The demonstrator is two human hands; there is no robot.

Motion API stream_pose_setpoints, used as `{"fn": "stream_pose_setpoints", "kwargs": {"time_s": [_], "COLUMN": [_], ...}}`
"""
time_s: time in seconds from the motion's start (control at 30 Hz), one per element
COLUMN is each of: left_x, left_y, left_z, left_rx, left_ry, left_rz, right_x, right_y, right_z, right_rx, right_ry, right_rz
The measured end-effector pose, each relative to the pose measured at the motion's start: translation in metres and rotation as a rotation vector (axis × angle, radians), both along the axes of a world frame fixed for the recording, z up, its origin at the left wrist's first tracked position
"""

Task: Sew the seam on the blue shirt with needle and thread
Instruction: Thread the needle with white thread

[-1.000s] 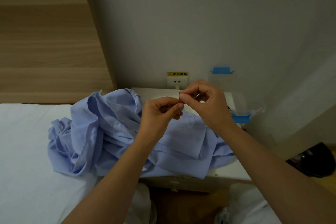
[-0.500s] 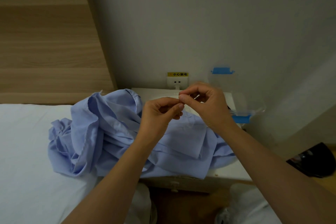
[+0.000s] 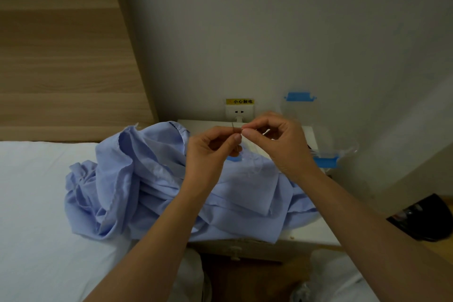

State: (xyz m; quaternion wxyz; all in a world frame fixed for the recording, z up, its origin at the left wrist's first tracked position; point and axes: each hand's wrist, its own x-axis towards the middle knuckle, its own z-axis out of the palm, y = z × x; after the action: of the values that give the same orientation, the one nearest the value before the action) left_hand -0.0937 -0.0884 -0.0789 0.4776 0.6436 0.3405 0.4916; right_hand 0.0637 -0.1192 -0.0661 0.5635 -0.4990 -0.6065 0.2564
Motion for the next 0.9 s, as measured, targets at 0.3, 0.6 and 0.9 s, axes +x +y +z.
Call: {"fn": "stream_pose_setpoints", "kwargs": {"time_s": [0.3,0.6,0.9], "left_x": [-0.0017,-0.0022,-0.0028], "left_y": [0.0022,0.0032,0.0037], "left_z": [0.0005,-0.0038,-0.0036], "left_rx": [0.101,0.189,0.185], "left_ry": [0.02,0.123,0.149], "left_rz": [0.08,0.142,0.158], "right_x": [0.0007,0.0007,-0.0019], "right_y": [0.0,0.0001,-0.0009], "right_z": [-0.0018,-0.0036,0.0007], "right_rx": [-0.007,-0.005,-0.005], "right_ry": [-0.047,-0.087,-0.106], "right_rz": [-0.01,-0.007,-0.037]}}
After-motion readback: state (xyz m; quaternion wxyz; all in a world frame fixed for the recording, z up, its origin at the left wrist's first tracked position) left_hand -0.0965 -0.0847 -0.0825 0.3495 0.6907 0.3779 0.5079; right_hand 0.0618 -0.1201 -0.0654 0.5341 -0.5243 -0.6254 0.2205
